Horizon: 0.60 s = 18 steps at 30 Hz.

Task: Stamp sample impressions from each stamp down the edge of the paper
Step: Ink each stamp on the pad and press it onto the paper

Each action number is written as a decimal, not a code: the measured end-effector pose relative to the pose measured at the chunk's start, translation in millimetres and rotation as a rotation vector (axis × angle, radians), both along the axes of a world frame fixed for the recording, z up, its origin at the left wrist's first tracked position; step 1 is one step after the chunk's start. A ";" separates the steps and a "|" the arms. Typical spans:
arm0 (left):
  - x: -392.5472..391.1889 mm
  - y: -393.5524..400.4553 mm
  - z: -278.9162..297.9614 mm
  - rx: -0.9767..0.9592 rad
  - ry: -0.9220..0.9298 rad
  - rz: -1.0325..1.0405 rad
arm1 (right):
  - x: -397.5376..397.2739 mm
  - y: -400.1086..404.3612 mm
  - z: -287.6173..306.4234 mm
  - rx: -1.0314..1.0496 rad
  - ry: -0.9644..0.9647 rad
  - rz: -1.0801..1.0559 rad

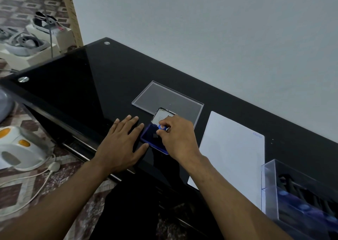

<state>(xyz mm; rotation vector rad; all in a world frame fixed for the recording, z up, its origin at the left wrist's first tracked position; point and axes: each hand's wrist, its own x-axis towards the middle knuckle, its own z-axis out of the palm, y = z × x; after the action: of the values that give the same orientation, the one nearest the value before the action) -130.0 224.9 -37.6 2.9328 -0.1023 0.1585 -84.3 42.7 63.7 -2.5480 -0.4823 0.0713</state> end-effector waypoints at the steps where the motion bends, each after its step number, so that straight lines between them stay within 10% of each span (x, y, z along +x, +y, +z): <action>1: 0.2 -0.2 -0.3 0.004 0.001 0.000 | 0.1 0.5 -0.3 -0.002 0.001 -0.003; 18: -0.4 -0.7 1.0 0.001 0.010 0.000 | 2.6 -0.8 -3.5 -0.008 -0.009 0.025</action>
<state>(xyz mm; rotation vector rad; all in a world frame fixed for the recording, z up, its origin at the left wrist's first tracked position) -130.3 224.2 -36.6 2.9344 -0.1004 0.1435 -81.7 41.9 60.2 -2.5511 -0.5182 0.0705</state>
